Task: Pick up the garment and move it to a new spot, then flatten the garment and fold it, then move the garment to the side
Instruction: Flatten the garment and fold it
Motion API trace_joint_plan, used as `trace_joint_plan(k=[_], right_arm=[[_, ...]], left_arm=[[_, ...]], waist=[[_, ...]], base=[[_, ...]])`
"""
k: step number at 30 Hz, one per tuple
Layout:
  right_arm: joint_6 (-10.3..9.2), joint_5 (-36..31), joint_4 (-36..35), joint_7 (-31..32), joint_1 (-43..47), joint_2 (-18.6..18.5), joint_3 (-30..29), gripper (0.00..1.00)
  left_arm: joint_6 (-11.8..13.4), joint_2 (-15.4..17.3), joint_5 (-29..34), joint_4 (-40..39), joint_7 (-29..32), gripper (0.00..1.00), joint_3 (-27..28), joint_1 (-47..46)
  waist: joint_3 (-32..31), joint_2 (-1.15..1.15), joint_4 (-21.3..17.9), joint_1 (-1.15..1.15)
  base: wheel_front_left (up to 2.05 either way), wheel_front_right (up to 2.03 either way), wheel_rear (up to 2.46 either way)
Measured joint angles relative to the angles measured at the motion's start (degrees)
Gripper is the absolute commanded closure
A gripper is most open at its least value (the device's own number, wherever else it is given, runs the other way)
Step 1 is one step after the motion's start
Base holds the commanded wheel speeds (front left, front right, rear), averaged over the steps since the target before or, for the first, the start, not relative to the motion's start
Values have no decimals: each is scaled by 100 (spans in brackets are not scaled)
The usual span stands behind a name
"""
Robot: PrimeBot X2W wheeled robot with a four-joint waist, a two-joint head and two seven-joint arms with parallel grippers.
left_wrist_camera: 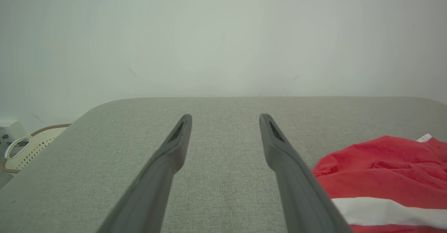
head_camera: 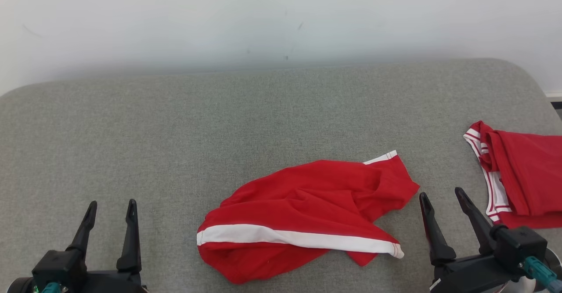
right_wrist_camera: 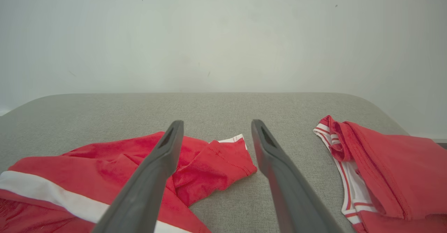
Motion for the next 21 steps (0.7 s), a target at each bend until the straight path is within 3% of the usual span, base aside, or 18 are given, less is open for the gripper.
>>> trace_joint_plan(k=[21], right_arm=[[0, 36, -51, 20, 92, -1, -67, 0]], left_arm=[[18, 31, -65, -19, 174, 0, -90, 104]], waist=[[-85, 0, 3, 0]], base=[[0, 0, 0]])
